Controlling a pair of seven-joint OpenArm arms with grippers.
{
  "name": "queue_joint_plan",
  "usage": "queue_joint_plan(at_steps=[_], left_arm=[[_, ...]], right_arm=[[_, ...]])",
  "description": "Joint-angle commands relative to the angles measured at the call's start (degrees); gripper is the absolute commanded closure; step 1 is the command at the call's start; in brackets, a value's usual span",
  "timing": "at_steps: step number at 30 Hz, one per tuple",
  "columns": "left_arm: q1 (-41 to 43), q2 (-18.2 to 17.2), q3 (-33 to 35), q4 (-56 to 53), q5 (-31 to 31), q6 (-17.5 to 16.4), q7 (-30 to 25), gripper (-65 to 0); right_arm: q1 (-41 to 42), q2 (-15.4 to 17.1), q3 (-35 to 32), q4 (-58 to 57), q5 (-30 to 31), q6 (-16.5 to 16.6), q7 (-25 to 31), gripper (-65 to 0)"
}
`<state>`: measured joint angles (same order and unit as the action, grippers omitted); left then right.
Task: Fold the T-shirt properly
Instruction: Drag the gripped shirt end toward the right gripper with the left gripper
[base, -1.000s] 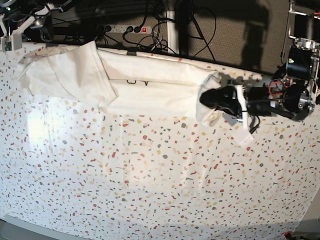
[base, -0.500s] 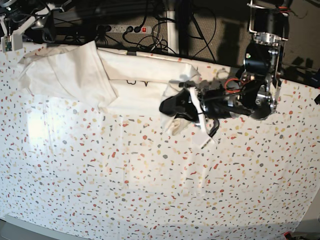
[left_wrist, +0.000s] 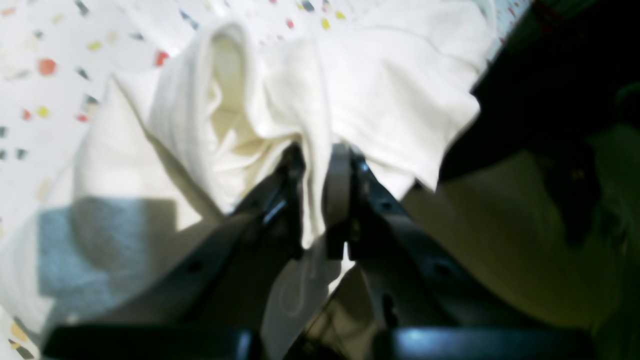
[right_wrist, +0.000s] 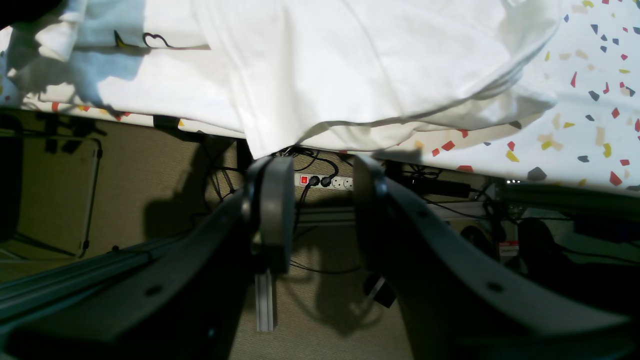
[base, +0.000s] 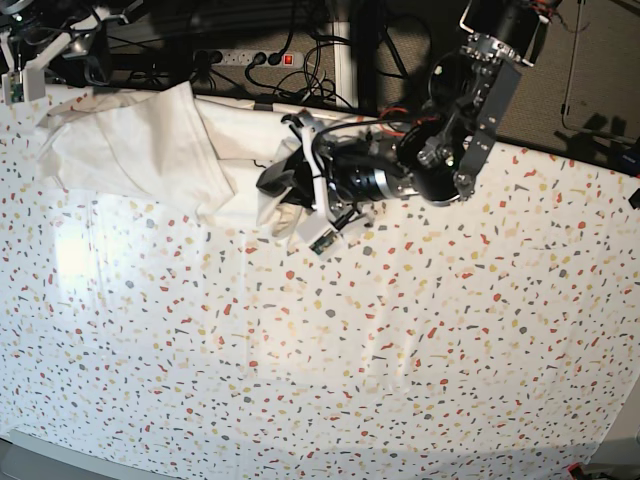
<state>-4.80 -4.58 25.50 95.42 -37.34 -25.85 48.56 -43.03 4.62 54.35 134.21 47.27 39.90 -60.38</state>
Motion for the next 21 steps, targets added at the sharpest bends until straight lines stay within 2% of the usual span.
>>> queue_joint_plan(at_steps=[1, 11, 21], left_arm=[[-1.16, 0.46, -0.22, 1.01, -1.01, 0.66, -2.27, 0.0], [-0.90, 1.75, -0.20, 1.01, -1.70, 0.98, 1.68, 0.0], [-0.92, 2.97, -0.15, 1.01, -2.01, 0.98, 1.55, 0.0]], right_arm=[[-0.48, 0.46, 0.39, 0.79, 1.01, 0.10, 0.74, -20.3], [-0.46, 0.96, 0.39, 0.79, 1.07, 0.10, 1.01, -20.3], [-0.46, 0.94, 0.39, 0.79, 1.40, 0.10, 1.07, -20.3]])
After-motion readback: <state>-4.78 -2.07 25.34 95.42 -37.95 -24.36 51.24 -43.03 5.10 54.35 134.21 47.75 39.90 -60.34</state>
